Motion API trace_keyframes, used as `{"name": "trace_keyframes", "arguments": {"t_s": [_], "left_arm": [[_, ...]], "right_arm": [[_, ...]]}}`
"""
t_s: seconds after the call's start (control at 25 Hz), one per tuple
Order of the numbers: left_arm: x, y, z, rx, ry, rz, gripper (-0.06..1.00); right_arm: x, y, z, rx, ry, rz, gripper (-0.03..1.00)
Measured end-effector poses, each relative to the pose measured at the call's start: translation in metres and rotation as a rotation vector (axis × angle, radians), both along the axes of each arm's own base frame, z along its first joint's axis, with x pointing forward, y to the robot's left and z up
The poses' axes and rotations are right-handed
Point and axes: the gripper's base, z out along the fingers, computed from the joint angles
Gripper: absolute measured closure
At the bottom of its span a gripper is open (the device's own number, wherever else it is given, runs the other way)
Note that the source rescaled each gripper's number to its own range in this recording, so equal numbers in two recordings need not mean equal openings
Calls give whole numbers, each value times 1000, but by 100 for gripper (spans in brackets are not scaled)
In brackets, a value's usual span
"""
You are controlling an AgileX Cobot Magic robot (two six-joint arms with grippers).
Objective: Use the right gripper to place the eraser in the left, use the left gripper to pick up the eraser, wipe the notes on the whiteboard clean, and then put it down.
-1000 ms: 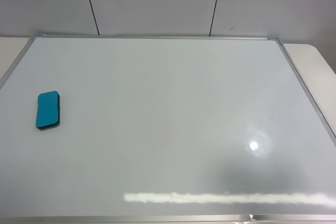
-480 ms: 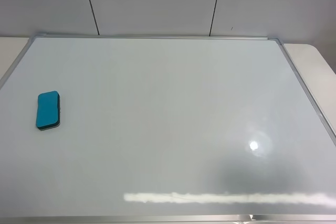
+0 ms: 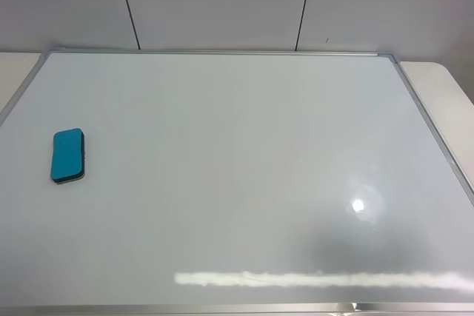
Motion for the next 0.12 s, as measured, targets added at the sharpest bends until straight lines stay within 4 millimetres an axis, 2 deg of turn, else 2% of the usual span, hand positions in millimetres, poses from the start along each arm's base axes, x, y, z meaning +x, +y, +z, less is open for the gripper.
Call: {"name": "trace_keyframes", "arguments": {"t_s": [0.12], "left_arm": [[0, 0, 0, 0, 0, 0, -6]], "right_arm": [[0, 0, 0, 0, 0, 0, -3]]}}
